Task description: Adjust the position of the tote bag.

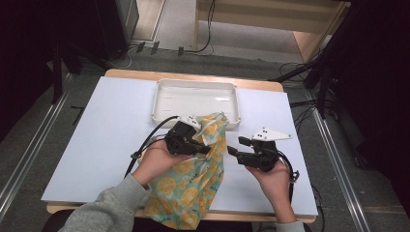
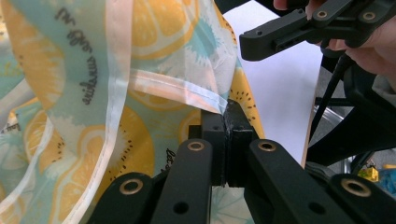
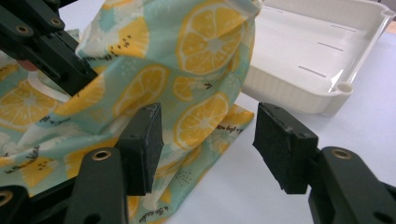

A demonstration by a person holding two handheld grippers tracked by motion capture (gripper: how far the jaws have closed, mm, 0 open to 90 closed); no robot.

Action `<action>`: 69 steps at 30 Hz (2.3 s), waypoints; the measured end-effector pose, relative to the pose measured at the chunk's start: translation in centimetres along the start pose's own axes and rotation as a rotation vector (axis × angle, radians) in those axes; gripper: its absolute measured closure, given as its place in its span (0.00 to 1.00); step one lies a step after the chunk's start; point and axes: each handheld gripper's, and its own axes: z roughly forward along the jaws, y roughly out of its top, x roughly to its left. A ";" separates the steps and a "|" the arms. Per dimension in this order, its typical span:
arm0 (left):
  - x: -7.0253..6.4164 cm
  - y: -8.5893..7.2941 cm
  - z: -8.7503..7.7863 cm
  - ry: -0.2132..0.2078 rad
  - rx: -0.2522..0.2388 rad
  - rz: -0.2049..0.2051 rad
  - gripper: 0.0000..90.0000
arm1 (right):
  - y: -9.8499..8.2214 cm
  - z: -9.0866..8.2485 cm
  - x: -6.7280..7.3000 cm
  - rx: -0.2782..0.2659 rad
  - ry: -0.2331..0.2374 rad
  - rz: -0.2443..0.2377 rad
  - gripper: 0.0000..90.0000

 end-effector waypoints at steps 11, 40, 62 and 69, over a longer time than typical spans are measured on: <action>0.4 -0.8 1.5 -0.021 0.023 -0.006 0.98 | -0.4 0.3 -0.2 0.016 -0.011 0.000 0.49; 0.3 -0.7 -3.4 -0.018 -0.035 -0.026 0.47 | -0.1 0.0 0.5 0.032 -0.005 0.000 0.53; 2.6 -3.2 -8.2 0.058 -0.072 -0.058 0.45 | 1.3 -0.2 2.8 0.058 0.036 -0.007 0.54; 3.7 -4.2 -9.0 0.071 -0.082 -0.085 0.45 | 1.8 0.4 3.7 0.084 0.043 -0.025 0.52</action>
